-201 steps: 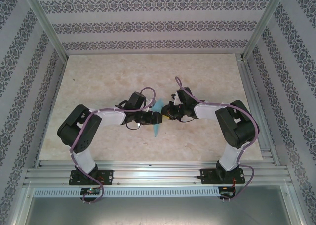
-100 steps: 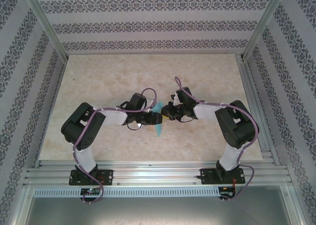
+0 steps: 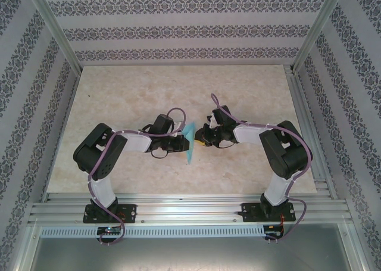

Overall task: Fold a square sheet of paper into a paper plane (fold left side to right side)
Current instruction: Fold the wing for the fifth time at the center of the table.

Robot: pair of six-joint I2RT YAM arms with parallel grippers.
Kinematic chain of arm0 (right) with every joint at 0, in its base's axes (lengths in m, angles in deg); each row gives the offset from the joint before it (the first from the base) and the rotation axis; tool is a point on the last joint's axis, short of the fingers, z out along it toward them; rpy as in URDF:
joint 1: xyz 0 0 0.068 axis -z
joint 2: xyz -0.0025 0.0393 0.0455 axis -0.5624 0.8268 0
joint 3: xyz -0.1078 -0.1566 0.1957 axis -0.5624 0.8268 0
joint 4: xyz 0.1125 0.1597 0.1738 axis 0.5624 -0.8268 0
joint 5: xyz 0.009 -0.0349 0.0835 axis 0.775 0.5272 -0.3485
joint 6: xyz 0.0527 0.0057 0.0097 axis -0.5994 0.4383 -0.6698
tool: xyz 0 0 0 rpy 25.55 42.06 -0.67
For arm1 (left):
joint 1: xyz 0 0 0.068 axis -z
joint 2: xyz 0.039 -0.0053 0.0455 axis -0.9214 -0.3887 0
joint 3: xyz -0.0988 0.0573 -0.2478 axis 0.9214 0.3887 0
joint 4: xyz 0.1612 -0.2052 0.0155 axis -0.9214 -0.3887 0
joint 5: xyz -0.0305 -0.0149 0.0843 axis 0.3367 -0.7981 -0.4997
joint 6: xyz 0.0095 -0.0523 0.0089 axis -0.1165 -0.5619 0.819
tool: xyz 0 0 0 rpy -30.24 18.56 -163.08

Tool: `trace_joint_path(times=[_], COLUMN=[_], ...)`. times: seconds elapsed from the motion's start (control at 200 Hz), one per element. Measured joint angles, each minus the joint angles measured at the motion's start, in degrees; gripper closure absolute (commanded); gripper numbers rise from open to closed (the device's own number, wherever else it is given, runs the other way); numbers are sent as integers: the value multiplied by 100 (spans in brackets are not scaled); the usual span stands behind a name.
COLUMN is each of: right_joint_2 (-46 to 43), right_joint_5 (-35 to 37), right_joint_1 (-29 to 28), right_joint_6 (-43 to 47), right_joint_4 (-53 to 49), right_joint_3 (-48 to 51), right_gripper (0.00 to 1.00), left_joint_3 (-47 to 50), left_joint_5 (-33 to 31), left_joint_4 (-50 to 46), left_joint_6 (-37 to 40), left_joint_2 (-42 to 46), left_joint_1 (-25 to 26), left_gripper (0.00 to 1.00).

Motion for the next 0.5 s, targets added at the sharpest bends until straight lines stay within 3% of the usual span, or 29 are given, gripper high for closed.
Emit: trace_joint_path(times=[0.29,0.5], right_joint_2=[-92,-61], right_joint_5=[7,48], right_joint_1=[0,39], right_joint_6=[107,107], right_joint_4=[-116,-116], right_joint_3=[4,-68], right_gripper=[84,86], left_joint_3=[83,144], left_joint_5=[487,787], left_joint_4=[487,684], left_joint_6=[-144,-232], left_joint_2=[-114,-205], left_joint_1=[-380,-564], left_gripper=[100,100])
